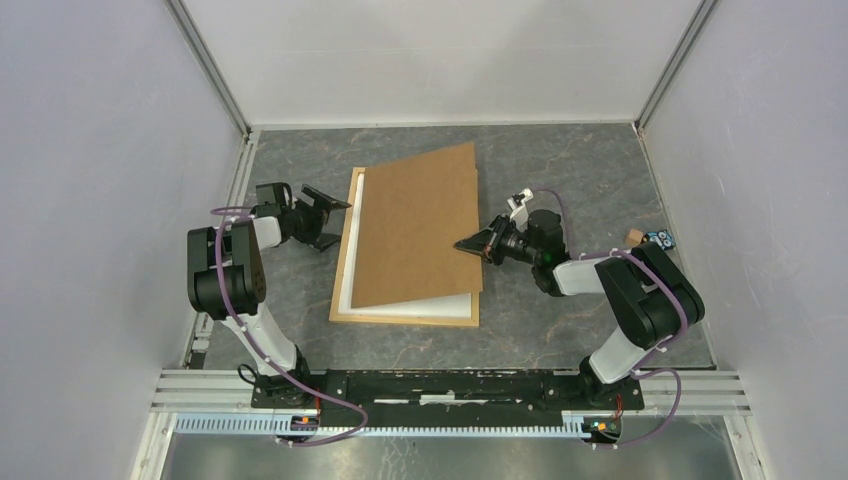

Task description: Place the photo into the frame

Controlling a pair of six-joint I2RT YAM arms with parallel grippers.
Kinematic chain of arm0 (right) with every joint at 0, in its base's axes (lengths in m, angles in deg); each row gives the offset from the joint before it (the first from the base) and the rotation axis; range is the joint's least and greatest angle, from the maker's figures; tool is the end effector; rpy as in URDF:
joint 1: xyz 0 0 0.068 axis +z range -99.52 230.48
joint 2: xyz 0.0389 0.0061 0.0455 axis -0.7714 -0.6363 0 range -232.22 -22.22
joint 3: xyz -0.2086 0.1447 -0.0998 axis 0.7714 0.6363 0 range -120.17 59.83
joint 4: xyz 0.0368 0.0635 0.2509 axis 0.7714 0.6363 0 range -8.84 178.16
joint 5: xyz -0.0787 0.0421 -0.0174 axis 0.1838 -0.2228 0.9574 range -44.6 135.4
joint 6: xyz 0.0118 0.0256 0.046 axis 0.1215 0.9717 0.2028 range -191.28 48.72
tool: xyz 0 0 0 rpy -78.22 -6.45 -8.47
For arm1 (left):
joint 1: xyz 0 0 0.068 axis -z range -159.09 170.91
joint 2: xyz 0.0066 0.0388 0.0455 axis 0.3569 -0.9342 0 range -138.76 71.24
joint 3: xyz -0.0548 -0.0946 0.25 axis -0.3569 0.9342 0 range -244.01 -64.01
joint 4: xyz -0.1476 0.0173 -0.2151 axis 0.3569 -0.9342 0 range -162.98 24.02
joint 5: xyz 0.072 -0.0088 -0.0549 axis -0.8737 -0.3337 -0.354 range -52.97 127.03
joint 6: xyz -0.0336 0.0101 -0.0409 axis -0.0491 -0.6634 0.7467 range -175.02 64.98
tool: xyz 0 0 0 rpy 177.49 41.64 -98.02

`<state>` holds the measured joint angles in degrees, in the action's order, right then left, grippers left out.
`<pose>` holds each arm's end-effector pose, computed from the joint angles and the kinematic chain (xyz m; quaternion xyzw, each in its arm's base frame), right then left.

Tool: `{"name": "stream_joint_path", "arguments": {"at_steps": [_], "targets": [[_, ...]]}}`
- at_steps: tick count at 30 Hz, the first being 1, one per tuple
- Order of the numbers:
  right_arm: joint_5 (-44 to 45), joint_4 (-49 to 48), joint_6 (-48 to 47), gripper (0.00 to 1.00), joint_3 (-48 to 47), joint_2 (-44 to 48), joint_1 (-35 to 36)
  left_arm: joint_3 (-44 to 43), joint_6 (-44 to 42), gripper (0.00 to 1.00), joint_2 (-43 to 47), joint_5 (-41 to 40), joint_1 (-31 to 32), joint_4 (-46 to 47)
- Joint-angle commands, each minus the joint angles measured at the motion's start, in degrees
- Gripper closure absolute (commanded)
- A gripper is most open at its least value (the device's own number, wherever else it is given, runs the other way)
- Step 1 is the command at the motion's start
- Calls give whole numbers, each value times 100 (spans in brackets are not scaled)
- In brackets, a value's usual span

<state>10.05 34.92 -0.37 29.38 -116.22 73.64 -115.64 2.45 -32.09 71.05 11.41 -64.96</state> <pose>0.2675 0.1368 0.1536 0.1462 0.7746 0.5799 0.2059 0.3440 0.0374 0.1353 -0.4147 0.8053 -0.3825 0.1820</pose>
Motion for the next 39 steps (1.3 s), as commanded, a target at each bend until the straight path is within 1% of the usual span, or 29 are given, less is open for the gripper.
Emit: {"name": "stream_joint_path", "arguments": {"at_steps": [1, 16, 23, 29, 39], "targets": [[121, -676, 77, 100, 13, 336, 99, 145, 124, 0, 146, -186, 34, -269], [346, -563, 82, 100, 1, 270, 372, 128, 106, 0, 180, -185, 4, -266], [380, -643, 147, 100, 46, 166, 391, 134, 106, 0, 208, -203, 12, -260], [523, -557, 111, 100, 103, 268, 408, 145, 114, 0, 220, -199, 2, -260], [683, -629, 145, 100, 76, 58, 508, 163, 122, 0, 228, -199, 1, -234]]}}
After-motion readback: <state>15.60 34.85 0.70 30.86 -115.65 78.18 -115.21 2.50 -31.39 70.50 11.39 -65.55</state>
